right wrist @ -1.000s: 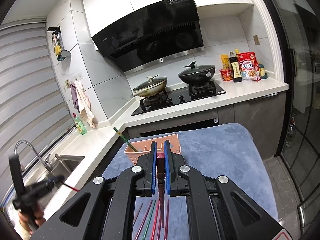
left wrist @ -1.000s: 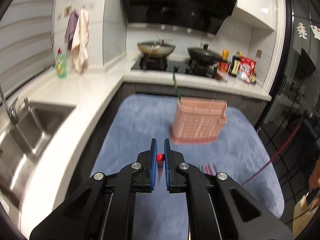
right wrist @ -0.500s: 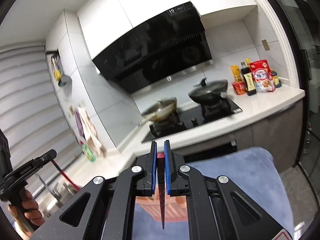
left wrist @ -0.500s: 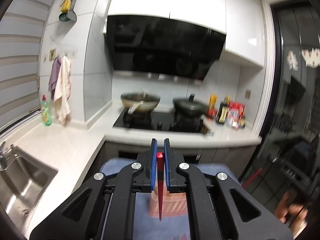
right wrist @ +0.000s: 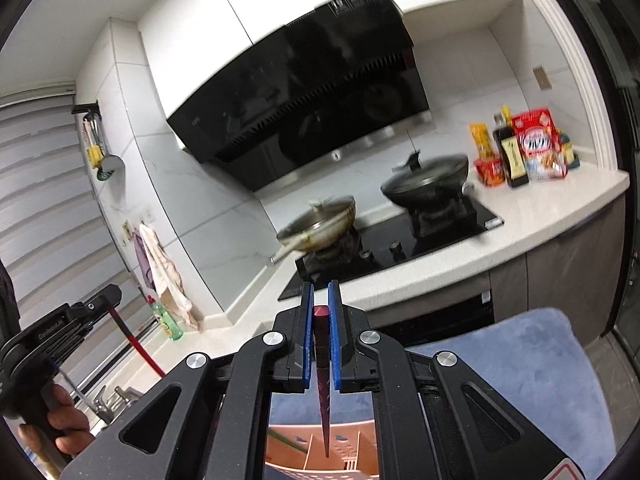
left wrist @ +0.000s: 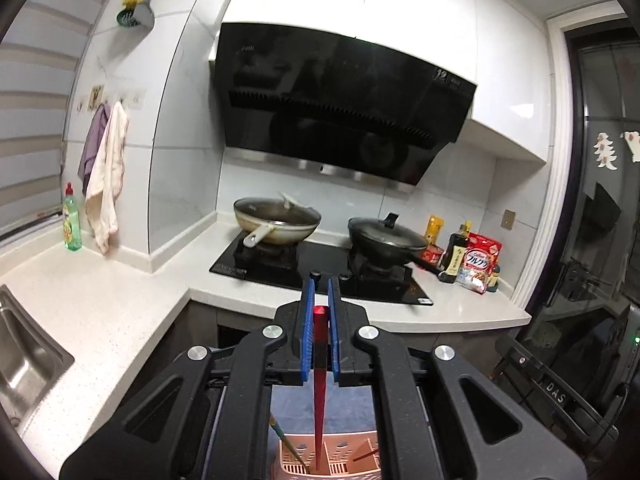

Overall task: Organize utensils
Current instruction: 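Lower the red chopstick into the pink holder with the left tool while the right tool inserts its chopstick, then open both tools and move them back over the remaining chopsticks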

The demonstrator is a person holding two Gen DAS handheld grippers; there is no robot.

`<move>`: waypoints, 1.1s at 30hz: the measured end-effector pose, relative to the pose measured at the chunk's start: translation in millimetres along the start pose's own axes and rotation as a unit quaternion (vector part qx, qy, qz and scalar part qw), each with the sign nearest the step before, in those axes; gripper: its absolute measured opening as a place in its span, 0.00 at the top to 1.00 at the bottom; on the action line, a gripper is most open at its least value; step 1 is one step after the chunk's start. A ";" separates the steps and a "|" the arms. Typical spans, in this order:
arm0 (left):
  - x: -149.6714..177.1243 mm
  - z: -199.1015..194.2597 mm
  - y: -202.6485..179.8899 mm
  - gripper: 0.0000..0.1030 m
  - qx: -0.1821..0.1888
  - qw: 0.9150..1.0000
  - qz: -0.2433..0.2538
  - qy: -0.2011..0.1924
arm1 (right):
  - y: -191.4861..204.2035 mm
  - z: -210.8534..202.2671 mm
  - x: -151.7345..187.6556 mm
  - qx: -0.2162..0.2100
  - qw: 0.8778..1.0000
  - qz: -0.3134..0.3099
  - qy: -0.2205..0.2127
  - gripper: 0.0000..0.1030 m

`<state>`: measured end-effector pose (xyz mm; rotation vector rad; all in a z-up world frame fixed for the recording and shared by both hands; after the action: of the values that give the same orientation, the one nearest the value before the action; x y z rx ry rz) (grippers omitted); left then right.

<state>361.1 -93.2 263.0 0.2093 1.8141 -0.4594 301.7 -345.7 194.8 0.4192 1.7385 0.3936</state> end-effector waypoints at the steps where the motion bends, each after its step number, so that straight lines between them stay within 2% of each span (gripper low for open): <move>1: 3.3 3.8 2.0 0.94 0.001 1.000 -0.003 0.003 | -2.3 4.1 2.9 0.001 1.000 0.003 0.005 0.93; 11: 37.9 32.5 16.8 0.93 -0.008 0.999 -0.009 0.044 | -14.8 26.9 31.7 0.024 0.999 -0.006 0.036 0.93; 14: 48.2 36.5 19.8 0.92 -0.005 0.998 -0.016 0.058 | -14.9 25.3 32.1 0.032 0.999 -0.012 0.033 0.87; 15: 50.0 35.8 20.8 0.88 -0.007 0.998 -0.017 0.060 | -15.1 23.4 31.3 0.033 0.999 -0.012 0.032 0.85; 16: 50.9 34.8 21.6 0.77 -0.013 0.998 -0.017 0.060 | -15.2 21.2 29.5 0.034 0.999 -0.011 0.030 0.84; 18: 51.1 28.7 22.8 0.63 -0.021 0.998 -0.017 0.055 | -15.0 15.2 25.0 0.032 0.999 -0.007 0.025 0.76; 23: 51.8 10.5 16.7 0.57 -0.030 0.998 0.004 0.052 | -3.3 -10.1 16.8 0.028 0.999 -0.025 0.011 0.69; 25: 53.2 1.0 12.9 0.51 -0.037 0.998 0.017 0.054 | 0.8 -20.8 17.2 0.026 0.999 -0.031 0.012 0.66; 30: 67.4 -27.4 7.7 0.50 -0.054 0.995 0.040 0.069 | 10.2 -52.4 32.8 0.024 0.998 -0.051 0.034 0.61; 33: 90.3 -47.5 6.9 0.48 -0.063 0.992 0.057 0.089 | 11.3 -72.8 53.0 0.023 0.996 -0.058 0.058 0.59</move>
<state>295.6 -75.7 186.6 0.2708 1.9863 -0.2506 221.0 -312.9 169.4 0.3323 1.8771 0.3008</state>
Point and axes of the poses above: each gripper's, at about its wrist camera, not at the fingertips, and z roughly the way its jaws point, y to its left, x to its underside, the point moved 4 cm from there along z, roughly the way its jaws point, and after that the axes turned 1 degree about -y, right-handed, at the moved point
